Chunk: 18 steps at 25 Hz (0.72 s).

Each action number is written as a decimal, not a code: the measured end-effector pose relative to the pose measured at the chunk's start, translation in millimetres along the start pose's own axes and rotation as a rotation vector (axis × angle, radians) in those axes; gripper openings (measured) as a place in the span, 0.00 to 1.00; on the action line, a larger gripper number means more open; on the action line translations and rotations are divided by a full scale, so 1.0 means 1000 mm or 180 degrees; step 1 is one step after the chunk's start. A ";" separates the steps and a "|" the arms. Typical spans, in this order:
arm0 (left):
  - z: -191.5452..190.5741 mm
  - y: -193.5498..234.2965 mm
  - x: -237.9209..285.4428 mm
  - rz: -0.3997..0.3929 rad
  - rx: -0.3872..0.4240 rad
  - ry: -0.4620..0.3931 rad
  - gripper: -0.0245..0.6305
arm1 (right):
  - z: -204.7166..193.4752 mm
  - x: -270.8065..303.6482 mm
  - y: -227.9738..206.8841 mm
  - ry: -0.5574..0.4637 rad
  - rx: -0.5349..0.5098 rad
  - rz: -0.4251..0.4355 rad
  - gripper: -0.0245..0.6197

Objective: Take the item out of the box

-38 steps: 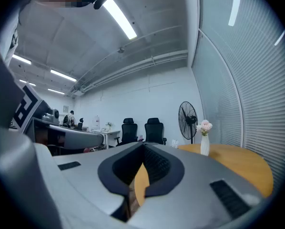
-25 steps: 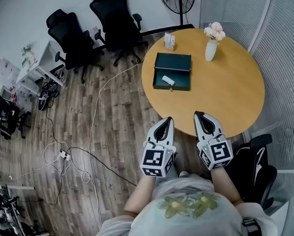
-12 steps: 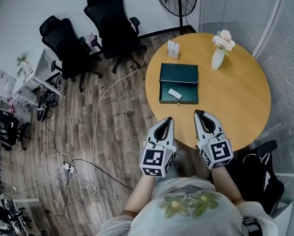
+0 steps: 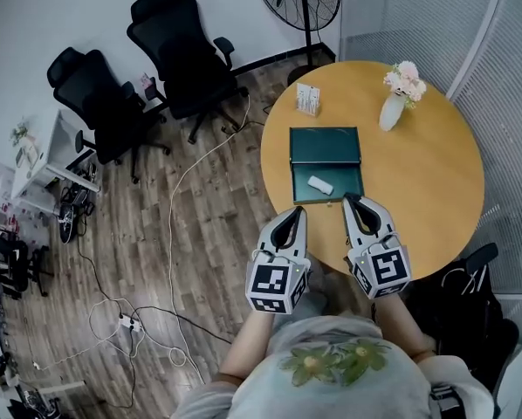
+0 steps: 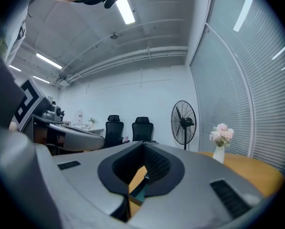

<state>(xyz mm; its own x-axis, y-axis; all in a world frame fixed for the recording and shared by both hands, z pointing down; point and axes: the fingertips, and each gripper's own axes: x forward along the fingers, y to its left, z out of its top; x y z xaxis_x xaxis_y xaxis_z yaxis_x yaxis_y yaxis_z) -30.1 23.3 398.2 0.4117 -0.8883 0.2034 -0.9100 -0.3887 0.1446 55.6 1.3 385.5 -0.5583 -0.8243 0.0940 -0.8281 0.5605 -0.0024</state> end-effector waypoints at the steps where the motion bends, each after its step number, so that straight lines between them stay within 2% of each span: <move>1: -0.001 0.006 0.003 -0.0022 -0.0009 0.0013 0.04 | -0.001 0.005 0.001 0.0011 -0.0005 -0.0015 0.05; 11: -0.008 0.037 0.022 -0.0323 -0.0079 0.0135 0.04 | -0.009 0.039 0.013 0.0116 -0.0078 -0.0280 0.05; 13: -0.010 0.038 0.026 -0.0354 -0.0084 0.0146 0.04 | -0.012 0.043 0.014 0.0153 -0.0096 -0.0293 0.11; 16: -0.015 0.038 0.032 -0.0402 -0.0111 0.0179 0.04 | -0.016 0.048 0.012 0.0219 -0.0137 -0.0285 0.13; 18: -0.020 0.042 0.036 -0.0394 -0.0128 0.0218 0.04 | -0.018 0.053 0.011 0.0258 -0.0143 -0.0246 0.23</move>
<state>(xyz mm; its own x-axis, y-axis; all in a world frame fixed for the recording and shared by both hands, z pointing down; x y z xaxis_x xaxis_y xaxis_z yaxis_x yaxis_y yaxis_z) -52.3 -20.6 430.8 0.5244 -0.8148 0.2470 -0.8498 -0.4830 0.2110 18.0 -34.9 408.5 -0.4853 -0.8572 0.1724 -0.8645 0.4999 0.0523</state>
